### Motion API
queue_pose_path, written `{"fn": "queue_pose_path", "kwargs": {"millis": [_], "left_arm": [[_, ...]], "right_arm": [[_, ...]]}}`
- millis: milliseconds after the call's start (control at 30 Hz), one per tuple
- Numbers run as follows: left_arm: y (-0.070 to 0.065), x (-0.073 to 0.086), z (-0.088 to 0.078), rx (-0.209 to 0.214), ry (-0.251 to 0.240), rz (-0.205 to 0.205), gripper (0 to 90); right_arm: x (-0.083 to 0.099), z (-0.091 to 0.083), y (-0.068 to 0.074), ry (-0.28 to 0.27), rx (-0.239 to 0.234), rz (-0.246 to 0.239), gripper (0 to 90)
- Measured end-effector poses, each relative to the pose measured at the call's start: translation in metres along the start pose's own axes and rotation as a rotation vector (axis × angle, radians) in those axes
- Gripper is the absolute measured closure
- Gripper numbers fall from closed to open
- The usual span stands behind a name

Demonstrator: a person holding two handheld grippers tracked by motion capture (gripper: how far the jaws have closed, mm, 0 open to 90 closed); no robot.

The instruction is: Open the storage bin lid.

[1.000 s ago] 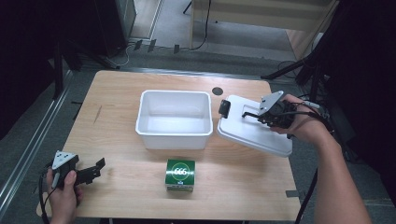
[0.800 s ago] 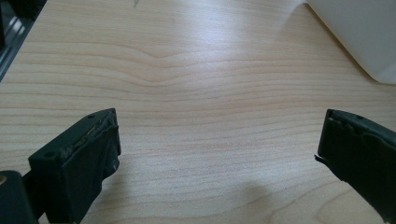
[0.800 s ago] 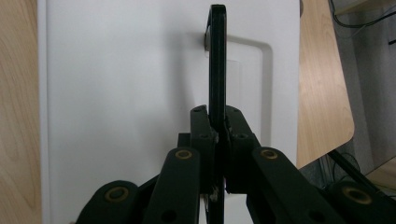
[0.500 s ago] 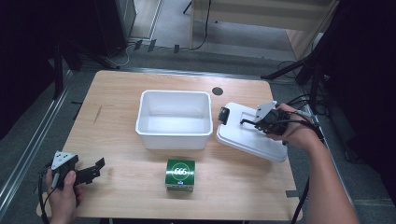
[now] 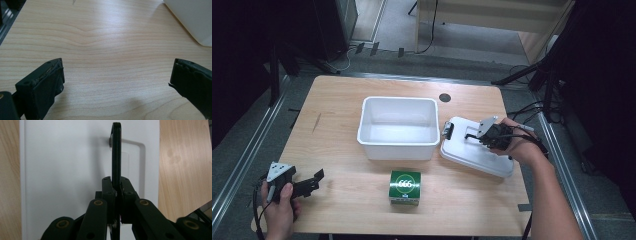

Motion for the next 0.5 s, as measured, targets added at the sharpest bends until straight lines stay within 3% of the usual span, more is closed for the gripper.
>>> {"fn": "queue_pose_path", "kwargs": {"millis": [133,500], "left_arm": [[0.000,0.000,0.000,-0.001,0.001,0.001,0.0],[0.000,0.000,0.000,-0.001,0.001,0.000,0.0]], "right_arm": [[0.001,0.007,0.001,0.020,0.021,-0.015,85.3],[0.006,0.021,0.010,0.029,0.016,-0.002,85.3]]}}
Point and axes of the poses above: each handheld gripper's, and its own axes: z roughly forward along the jaws, x roughly out of its underside, y roughly to its left, the point moved 7 cm from there along z, roughly forward along the jaws, and after that the axes turned 7 degrees about x, right-handed, at the moved point
